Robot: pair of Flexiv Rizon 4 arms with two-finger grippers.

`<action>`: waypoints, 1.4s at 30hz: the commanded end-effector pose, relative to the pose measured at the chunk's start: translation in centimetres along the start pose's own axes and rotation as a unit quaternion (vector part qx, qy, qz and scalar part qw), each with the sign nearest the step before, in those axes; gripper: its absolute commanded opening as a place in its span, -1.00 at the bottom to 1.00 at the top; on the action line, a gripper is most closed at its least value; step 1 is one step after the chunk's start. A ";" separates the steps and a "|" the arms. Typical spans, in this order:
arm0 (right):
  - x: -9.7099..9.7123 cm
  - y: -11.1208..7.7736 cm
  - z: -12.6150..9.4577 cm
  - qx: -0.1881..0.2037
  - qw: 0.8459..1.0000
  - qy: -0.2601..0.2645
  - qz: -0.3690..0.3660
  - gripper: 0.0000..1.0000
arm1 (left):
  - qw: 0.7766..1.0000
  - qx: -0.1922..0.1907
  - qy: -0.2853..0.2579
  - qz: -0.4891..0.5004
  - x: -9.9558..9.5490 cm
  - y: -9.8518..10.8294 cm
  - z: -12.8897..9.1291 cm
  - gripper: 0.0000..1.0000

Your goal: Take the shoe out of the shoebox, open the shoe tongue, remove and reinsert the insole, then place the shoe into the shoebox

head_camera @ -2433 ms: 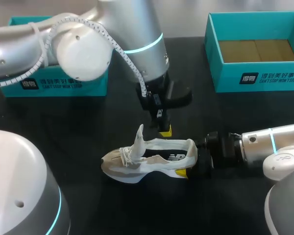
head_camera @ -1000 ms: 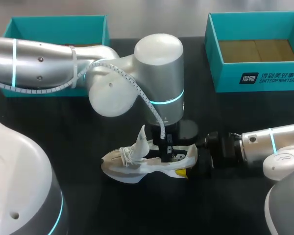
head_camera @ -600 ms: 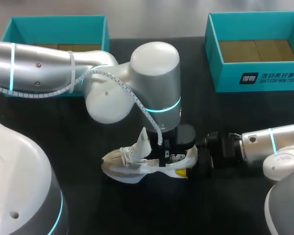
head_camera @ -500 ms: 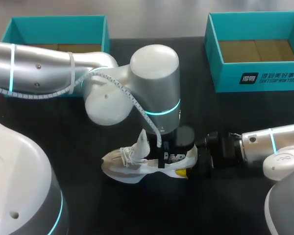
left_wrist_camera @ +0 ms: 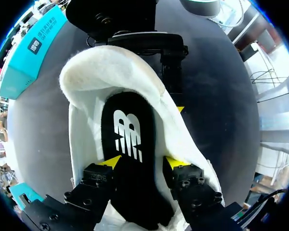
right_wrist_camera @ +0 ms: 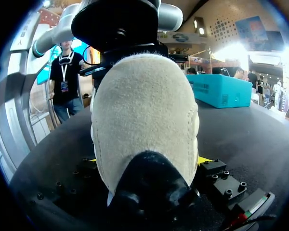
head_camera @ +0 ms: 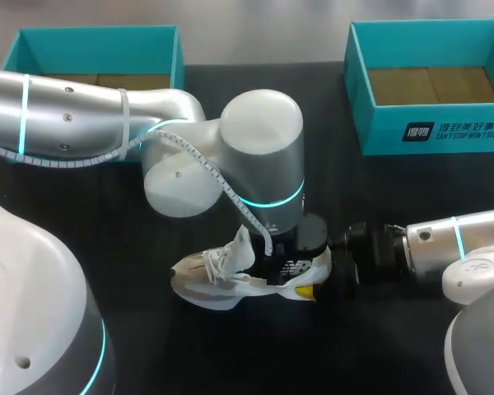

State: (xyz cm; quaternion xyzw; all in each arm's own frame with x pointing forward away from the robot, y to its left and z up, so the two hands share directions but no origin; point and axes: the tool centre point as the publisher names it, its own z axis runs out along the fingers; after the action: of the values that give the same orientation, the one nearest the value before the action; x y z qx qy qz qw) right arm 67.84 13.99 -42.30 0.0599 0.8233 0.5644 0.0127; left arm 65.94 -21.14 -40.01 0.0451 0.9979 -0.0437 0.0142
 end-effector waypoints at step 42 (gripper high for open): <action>-0.1 0.1 0.0 0.003 1.000 0.000 0.002 -1.00 | 0.996 0.039 -0.034 -0.069 -4.3 1.1 -0.9 -1.00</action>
State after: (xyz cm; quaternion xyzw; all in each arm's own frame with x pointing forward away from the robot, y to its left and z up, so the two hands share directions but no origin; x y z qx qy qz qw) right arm 68.40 13.69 -42.27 0.0621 0.8229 0.5646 0.0132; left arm 68.68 -21.96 -39.97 -0.0326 0.9951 -0.0479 0.0795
